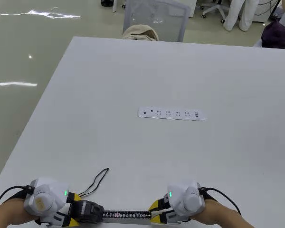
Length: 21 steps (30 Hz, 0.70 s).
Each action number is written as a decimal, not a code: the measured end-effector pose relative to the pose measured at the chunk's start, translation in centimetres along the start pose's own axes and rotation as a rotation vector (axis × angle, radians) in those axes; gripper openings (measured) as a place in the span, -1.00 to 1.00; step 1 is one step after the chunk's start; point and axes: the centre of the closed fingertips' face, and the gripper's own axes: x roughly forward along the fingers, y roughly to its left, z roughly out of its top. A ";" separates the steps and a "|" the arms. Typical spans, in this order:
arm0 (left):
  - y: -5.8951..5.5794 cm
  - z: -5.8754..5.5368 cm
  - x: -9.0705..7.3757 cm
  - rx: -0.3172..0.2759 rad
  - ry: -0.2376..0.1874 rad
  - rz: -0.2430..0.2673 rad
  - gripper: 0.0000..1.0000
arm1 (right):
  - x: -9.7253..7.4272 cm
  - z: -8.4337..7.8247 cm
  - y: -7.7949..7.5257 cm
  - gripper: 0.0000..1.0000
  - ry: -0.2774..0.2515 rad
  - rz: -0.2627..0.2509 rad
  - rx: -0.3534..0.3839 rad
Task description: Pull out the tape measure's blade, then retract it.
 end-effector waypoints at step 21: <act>0.0 0.0 0.0 -0.001 0.001 -0.001 -0.43 | -1.1 -1.3 0.2 -0.82 0.014 -0.006 0.014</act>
